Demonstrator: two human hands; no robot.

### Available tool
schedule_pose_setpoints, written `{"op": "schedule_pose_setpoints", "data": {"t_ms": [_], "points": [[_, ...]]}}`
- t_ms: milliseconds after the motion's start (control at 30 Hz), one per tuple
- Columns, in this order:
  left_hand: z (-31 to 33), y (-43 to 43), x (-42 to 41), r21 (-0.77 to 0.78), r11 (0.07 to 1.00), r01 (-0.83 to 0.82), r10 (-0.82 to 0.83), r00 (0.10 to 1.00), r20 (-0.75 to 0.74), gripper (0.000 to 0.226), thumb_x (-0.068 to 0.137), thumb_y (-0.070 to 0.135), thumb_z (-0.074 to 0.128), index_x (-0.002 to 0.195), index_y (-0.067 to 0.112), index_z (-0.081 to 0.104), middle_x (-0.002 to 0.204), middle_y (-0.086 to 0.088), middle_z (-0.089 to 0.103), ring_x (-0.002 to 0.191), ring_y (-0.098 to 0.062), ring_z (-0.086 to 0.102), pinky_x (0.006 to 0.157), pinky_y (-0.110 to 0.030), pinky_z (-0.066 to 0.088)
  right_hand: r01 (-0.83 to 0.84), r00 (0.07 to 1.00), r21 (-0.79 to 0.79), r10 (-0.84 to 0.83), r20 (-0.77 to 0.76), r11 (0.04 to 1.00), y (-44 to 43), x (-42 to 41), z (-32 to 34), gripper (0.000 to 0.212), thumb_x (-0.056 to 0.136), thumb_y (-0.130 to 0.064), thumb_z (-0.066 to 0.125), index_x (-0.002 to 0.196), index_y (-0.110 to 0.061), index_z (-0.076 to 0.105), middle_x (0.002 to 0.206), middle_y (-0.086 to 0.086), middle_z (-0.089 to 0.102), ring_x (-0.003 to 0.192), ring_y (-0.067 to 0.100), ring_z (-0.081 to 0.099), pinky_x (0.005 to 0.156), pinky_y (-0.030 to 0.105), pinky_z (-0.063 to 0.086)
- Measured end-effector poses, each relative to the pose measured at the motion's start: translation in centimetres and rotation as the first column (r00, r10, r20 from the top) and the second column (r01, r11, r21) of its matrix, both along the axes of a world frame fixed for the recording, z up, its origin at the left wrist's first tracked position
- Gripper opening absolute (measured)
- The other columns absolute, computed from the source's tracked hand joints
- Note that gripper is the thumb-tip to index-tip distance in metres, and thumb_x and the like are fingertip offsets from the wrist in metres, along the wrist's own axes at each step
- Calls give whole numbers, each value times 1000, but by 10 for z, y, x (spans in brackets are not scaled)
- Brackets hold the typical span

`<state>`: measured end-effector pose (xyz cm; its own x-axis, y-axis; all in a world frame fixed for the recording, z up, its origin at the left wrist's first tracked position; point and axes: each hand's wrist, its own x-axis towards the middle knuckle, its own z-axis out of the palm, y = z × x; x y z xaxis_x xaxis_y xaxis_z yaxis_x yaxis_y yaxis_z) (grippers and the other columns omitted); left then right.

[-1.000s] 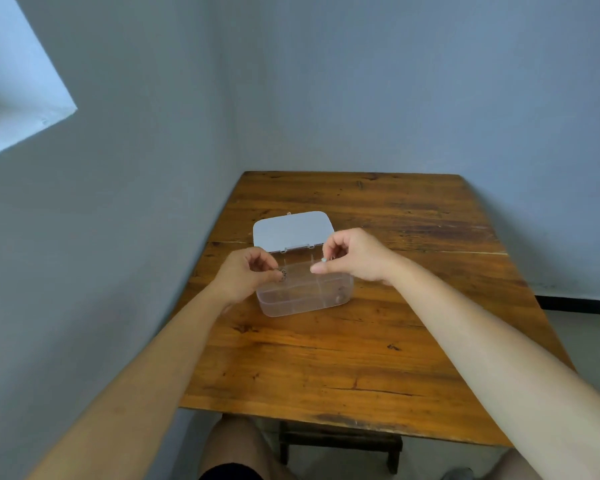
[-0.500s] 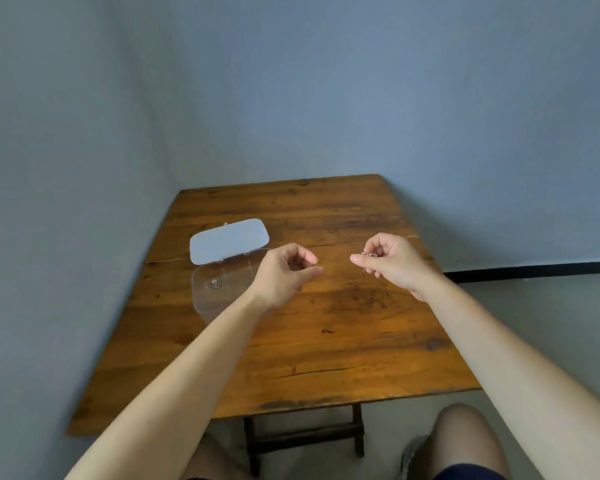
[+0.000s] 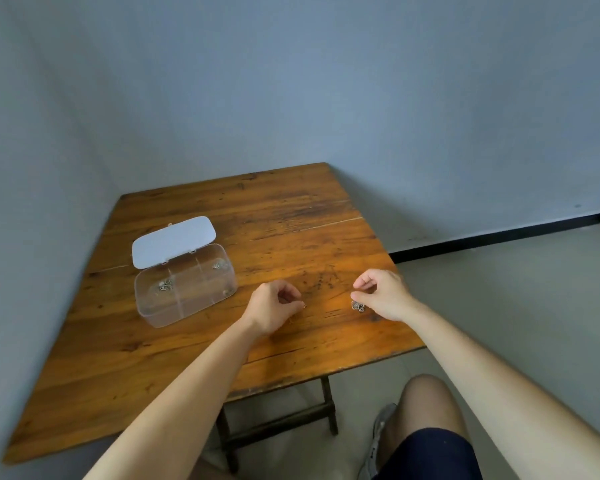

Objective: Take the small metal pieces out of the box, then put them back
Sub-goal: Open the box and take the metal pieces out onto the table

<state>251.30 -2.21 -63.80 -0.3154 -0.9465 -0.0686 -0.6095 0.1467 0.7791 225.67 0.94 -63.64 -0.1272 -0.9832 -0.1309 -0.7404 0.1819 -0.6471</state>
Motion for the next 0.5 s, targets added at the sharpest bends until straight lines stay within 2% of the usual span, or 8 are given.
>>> {"op": "schedule_pose_setpoints", "data": {"t_ms": [67, 133, 233, 333, 433, 500], "points": [[9, -4, 5, -24, 1000, -12, 12, 1000, -14, 12, 85, 22, 78, 92, 21, 69, 94, -1, 71, 87, -20, 66, 75, -33, 58, 5, 1000, -30, -5, -13, 1000, -3, 2, 4, 14, 86, -36, 74, 92, -38, 62, 103, -14, 64, 100, 9, 60, 84, 30, 49], [19, -7, 15, -62, 998, -33, 32, 999, -19, 9, 87, 22, 75, 93, 21, 68, 94, -1, 70, 86, -20, 65, 71, -30, 57, -9, 999, -47, 8, -34, 999, -8, 8, 10, 13, 87, -39, 72, 92, -41, 61, 104, -17, 63, 100, 9, 61, 88, 34, 52], [33, -11, 39, -118, 988, -98, 92, 994, -59, 8, 89, 24, 73, 91, 23, 66, 92, 3, 69, 82, -14, 63, 65, -17, 49, -76, 995, -57, 72, -66, 995, -17, 27, 21, 14, 90, -38, 69, 103, -37, 62, 110, -14, 61, 98, 8, 60, 84, 31, 50], [44, -12, 74, -148, 977, -155, 146, 987, -69, 11, 89, 24, 73, 97, 19, 67, 91, 2, 68, 83, -15, 64, 66, -18, 51, -161, 985, -91, 154, -73, 983, -27, 58, 29, 20, 91, -38, 68, 110, -34, 63, 115, -11, 60, 92, 4, 60, 82, 30, 52], [54, -15, 116, -172, 965, -200, 206, 978, 15, 22, 88, 32, 73, 104, 20, 64, 97, 4, 67, 90, -16, 65, 67, -18, 50, -265, 964, -103, 263, -41, 959, -36, 96, 33, 30, 90, -37, 69, 119, -34, 60, 122, -10, 58, 94, 4, 60, 84, 29, 53], [58, -19, 144, -172, 964, -204, 229, 963, 139, 39, 84, 43, 75, 111, 20, 60, 104, 5, 64, 94, -15, 63, 67, -19, 48, -350, 937, -100, 347, -50, 931, -41, 124, 36, 39, 89, -38, 70, 126, -34, 57, 128, -9, 55, 102, 5, 58, 88, 31, 53]]}}
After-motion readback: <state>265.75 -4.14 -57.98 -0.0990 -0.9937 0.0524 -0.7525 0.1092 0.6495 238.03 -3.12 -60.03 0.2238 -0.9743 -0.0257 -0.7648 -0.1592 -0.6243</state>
